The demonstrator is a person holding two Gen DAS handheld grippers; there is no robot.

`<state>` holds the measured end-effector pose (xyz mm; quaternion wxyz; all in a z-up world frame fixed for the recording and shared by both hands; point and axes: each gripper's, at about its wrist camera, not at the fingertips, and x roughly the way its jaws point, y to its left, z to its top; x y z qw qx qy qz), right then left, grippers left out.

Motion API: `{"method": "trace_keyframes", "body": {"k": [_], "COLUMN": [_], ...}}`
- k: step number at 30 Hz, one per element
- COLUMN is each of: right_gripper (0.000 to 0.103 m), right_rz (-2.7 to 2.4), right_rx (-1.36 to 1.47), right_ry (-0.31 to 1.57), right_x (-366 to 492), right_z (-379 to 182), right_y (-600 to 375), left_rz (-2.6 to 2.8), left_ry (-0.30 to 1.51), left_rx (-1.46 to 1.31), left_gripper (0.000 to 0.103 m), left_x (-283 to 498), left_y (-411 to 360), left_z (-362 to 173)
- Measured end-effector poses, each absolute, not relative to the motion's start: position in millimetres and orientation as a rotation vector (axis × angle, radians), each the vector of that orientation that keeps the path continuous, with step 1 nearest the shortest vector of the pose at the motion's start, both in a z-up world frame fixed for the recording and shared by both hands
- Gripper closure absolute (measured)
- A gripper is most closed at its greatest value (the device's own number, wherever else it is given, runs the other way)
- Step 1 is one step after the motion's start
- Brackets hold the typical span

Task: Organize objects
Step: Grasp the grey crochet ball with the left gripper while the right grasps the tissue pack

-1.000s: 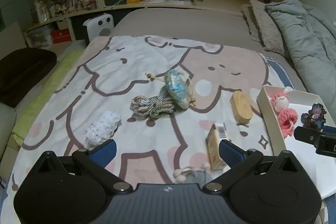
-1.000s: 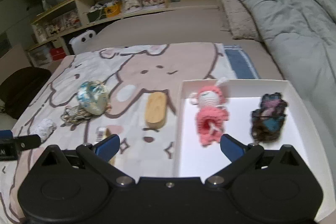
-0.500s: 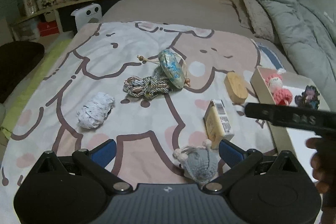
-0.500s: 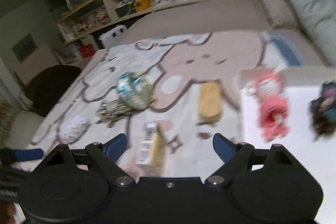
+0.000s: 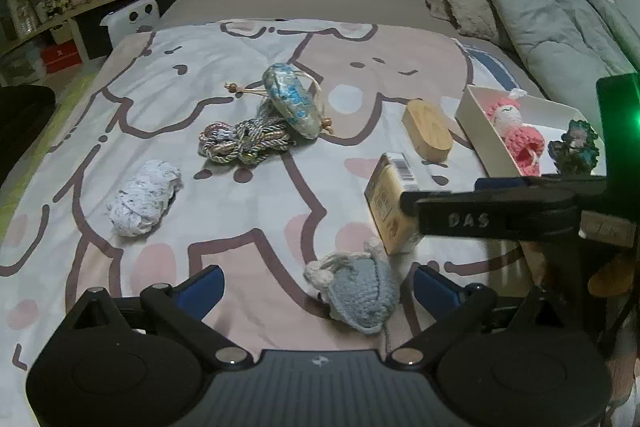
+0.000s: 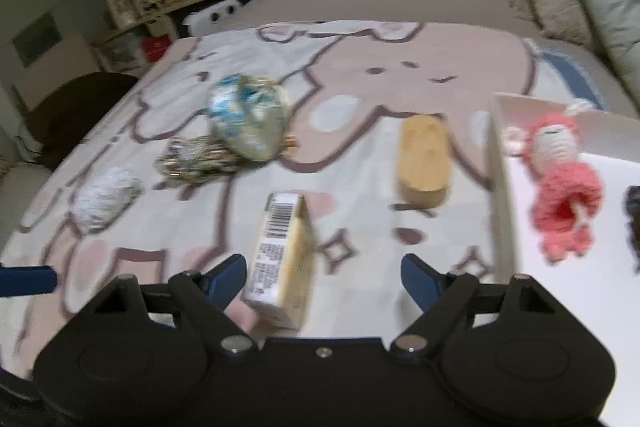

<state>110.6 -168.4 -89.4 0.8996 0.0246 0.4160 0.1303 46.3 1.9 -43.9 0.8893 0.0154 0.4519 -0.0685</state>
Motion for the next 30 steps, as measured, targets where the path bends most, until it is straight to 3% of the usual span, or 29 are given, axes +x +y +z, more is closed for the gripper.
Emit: {"method": "trace_keyframes", "body": {"k": [5,16,23,24,26,30], "right_gripper": [0.035,0.027,0.030,0.031,0.045,0.048], "right_rz": [0.260,0.364,0.335,0.333,0.319,0.330], "right_rx": [0.024,0.076,0.083,0.074,0.051,0.072], "right_ry": [0.821,0.906,0.927,0.926,0.919,0.924], "right_x": [110,117,119,119,118,118], "right_z": [-79,-111,-126,-127,-128,-127], "right_y": [-177,-163,-162,-161,-160,-165], "left_rz": [-0.172,-0.202,-0.201,-0.202,-0.197,-0.189], "left_ry": [0.946,1.020,1.054,1.055,1.057,1.079], "left_rx": [0.041,0.075,0.050,0.058,0.067,0.033], "left_gripper": [0.007,0.018,0.021,0.023,0.031,0.045], "left_x": [46,56,67,68,70,72], "left_y": [-6,-22,-26,-27,-29,-24], "left_z": [-47,-70,-83,-84,-87,-92]}}
